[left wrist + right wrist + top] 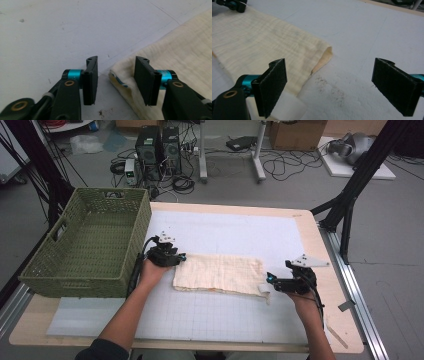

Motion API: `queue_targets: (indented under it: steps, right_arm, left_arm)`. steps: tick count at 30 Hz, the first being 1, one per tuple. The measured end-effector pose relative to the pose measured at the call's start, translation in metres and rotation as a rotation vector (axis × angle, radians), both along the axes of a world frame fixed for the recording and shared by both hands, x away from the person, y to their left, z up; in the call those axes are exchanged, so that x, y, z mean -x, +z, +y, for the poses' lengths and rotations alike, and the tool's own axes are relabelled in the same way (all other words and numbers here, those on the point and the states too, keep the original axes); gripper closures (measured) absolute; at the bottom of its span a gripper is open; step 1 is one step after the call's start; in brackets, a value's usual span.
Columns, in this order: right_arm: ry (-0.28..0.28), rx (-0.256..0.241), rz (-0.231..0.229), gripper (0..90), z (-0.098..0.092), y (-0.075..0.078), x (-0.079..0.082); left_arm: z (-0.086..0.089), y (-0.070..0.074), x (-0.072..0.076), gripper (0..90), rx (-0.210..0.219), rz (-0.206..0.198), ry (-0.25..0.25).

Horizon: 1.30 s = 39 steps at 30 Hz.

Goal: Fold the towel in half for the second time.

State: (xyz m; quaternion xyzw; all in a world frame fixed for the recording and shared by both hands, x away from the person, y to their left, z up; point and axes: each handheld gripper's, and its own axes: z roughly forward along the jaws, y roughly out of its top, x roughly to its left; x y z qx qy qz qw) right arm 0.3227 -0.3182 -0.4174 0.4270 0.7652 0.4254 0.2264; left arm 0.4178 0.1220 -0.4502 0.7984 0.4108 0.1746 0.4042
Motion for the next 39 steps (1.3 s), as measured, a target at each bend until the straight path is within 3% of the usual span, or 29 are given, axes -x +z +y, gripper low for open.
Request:
queue_targets:
  steps: [4, 6, 8, 13, 17, 23, 24, 27, 30, 34, 37, 39]
  right_arm:
    - [0.02, 0.014, 0.082, 11.9, 0.007, -0.001, -0.03]
    - [0.027, 0.024, 0.113, 12.0, 0.014, -0.003, -0.045]
    - [0.033, 0.025, 0.14, 12.2, 0.021, -0.005, -0.058]
    - [0.062, 0.05, 0.169, 34.9, 0.033, -0.014, -0.079]
    - [0.078, 0.087, 0.221, 39.1, 0.036, -0.026, -0.086]
    - [0.156, 0.101, 0.201, 81.9, 0.037, -0.024, -0.082]
    - [0.16, 0.116, 0.191, 84.2, 0.038, -0.023, -0.081]
    - [0.143, 0.149, 0.156, 85.5, 0.041, -0.021, -0.079]
    - [0.125, 0.142, 0.098, 85.7, 0.04, -0.018, -0.074]
    - [0.137, 0.153, 0.031, 85.7, 0.039, -0.015, -0.066]
    - [0.143, 0.135, 0.003, 85.7, 0.036, -0.013, -0.058]
    - [0.153, 0.149, -0.012, 85.7, 0.036, -0.011, -0.053]
  left_arm:
    - [-0.001, 0.001, 0.002, 76.4, 0.004, 0.007, -0.043]
    - [-0.002, 0.001, 0.002, 82.2, 0.016, 0.01, -0.04]
    - [-0.001, 0.0, 0.002, 83.6, 0.023, 0.008, -0.04]
    - [0.002, -0.001, 0.001, 84.3, 0.06, 0.023, -0.034]
    - [0.004, -0.001, 0.002, 84.0, 0.105, 0.028, -0.02]
    - [0.008, -0.001, 0.001, 84.5, 0.134, 0.029, -0.013]
    - [0.009, 0.0, 0.001, 84.6, 0.139, 0.024, -0.013]
    - [0.011, 0.003, 0.003, 84.8, 0.178, 0.002, -0.004]
    - [0.01, 0.007, 0.008, 84.8, 0.172, -0.038, -0.023]
    - [0.013, 0.008, 0.016, 84.7, 0.215, -0.066, -0.029]
    - [0.013, 0.013, 0.021, 84.4, 0.206, -0.068, -0.055]
    - [0.012, 0.018, 0.025, 84.4, 0.2, -0.094, -0.061]
